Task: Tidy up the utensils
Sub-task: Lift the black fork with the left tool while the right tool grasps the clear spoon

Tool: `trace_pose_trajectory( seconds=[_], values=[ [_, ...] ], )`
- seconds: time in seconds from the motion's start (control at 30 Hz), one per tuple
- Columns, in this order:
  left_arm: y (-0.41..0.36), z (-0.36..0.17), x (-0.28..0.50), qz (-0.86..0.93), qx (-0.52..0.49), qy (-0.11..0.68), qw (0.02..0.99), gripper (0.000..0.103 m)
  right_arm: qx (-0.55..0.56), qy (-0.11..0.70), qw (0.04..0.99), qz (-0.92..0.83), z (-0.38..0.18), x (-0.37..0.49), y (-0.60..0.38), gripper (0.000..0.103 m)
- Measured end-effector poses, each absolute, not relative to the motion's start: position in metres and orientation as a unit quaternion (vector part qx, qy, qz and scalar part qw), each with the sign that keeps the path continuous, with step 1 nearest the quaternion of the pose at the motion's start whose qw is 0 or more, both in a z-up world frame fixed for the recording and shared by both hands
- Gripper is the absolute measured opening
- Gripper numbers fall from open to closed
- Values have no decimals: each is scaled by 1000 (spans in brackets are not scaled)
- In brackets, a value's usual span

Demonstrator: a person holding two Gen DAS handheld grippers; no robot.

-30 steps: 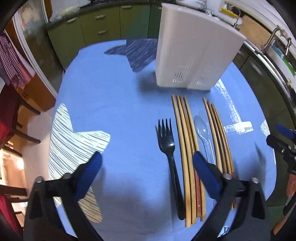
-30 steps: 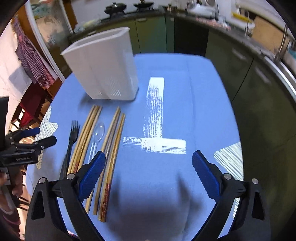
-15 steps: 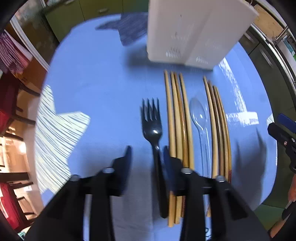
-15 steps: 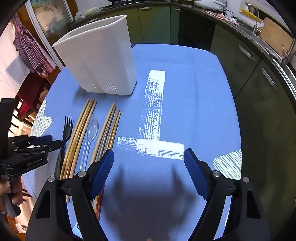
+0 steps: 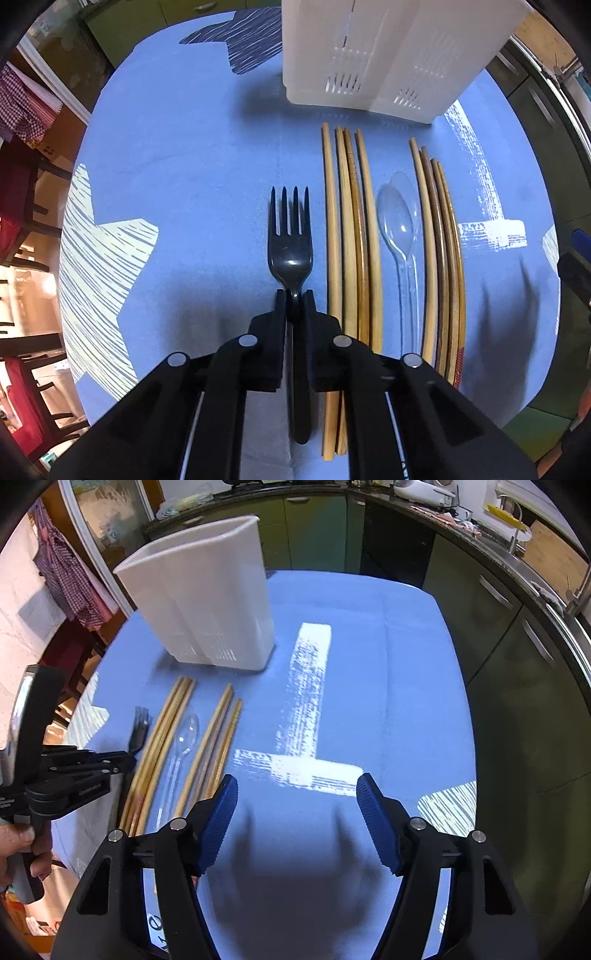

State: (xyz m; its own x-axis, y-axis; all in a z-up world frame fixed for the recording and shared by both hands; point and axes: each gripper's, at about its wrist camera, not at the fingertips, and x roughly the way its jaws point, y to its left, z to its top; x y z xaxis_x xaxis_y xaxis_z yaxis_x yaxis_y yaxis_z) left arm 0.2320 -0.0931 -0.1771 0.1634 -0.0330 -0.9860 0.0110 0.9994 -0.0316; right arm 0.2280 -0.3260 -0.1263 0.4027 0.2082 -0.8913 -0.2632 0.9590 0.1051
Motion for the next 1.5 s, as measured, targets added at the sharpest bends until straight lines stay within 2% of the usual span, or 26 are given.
trace_pose_trajectory(
  seconds=[0.23,0.53,0.57,0.63,0.67,0.7,0.93,1.33,1.5],
  values=[
    [-85,-170,236,-27,-12,625,780,9,-11,544,823,165,-128,229,-310,68],
    [-61,-119,225,-43,-17,558,829,9,-34,581,788,200,-135,228,-247,67],
    [-59,-116,225,-45,-16,554,831,9,-41,581,787,203,-136,228,-239,62],
    [-51,-115,214,-47,-16,549,834,9,-49,589,782,197,-141,230,-227,43],
    [-49,-114,216,-49,-16,548,835,9,-54,594,779,192,-143,231,-221,25],
    [-52,-115,207,-50,-17,547,836,9,-58,599,775,192,-146,232,-218,19],
    [-39,-116,200,-60,-19,542,838,9,-55,639,746,180,-170,241,-203,19],
    [-40,-111,200,-69,-10,527,847,9,-40,661,731,165,-187,246,-196,18],
    [-40,-112,201,-72,-10,528,846,9,-43,660,731,165,-190,248,-196,11]
  ],
)
